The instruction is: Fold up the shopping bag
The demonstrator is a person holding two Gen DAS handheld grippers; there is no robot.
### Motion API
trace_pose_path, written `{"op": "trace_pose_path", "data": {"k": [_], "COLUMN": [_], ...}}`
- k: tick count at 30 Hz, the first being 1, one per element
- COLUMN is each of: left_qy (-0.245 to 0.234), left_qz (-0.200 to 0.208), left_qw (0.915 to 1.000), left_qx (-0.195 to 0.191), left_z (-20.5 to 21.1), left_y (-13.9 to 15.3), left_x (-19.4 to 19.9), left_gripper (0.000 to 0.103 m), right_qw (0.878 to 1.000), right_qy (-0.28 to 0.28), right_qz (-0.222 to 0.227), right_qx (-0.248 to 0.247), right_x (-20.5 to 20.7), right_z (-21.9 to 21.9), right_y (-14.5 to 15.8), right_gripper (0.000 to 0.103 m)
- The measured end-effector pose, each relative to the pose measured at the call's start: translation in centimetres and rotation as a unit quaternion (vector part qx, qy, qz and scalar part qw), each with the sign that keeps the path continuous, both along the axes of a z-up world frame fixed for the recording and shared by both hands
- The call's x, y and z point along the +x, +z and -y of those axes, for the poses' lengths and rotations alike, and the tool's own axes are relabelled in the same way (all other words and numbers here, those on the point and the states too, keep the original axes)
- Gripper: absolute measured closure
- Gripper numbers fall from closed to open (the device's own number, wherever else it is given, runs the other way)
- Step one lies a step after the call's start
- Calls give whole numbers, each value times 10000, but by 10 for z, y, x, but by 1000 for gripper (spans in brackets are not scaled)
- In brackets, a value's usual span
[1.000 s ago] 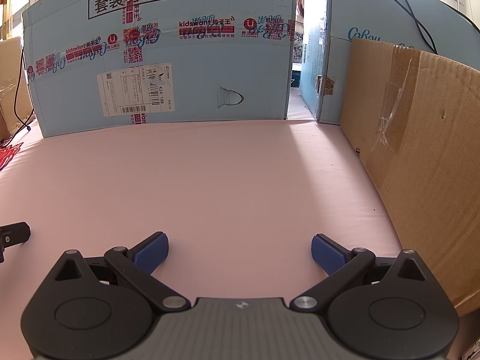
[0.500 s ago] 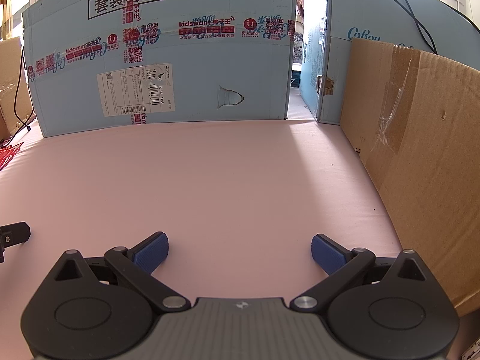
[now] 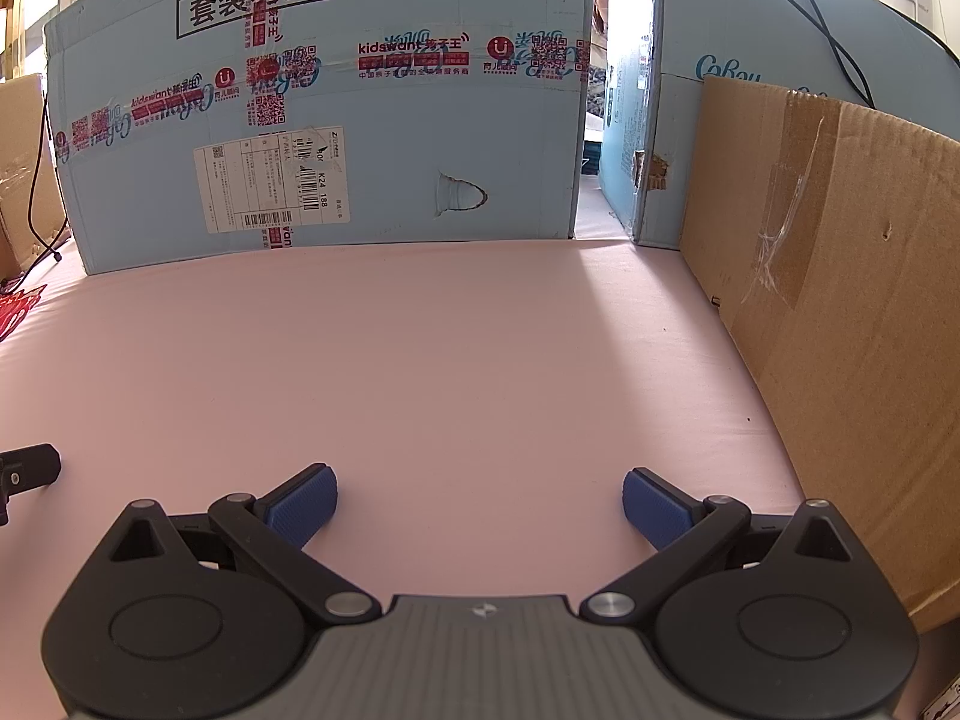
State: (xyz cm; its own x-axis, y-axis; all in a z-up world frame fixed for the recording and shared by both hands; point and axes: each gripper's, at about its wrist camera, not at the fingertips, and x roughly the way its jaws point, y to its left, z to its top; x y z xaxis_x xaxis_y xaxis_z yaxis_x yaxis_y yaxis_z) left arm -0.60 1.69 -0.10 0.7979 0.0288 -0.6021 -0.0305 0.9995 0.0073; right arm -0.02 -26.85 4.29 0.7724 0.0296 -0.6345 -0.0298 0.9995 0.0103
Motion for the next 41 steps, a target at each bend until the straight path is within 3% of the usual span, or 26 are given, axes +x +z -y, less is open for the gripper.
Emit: {"op": "trace_pose_path", "data": {"k": [41], "left_qy": [14], "left_qz": [19], "left_qw": [10000], "left_qx": [-69], "left_z": [10], "left_y": [1], "left_x": [1], "left_gripper": [0], "right_qw": [10000], "right_qy": [-1], "right_qz": [-4], "right_qx": [0], "right_x": [0], "right_z": [-2], "right_y": [1], "right_gripper": [0]}}
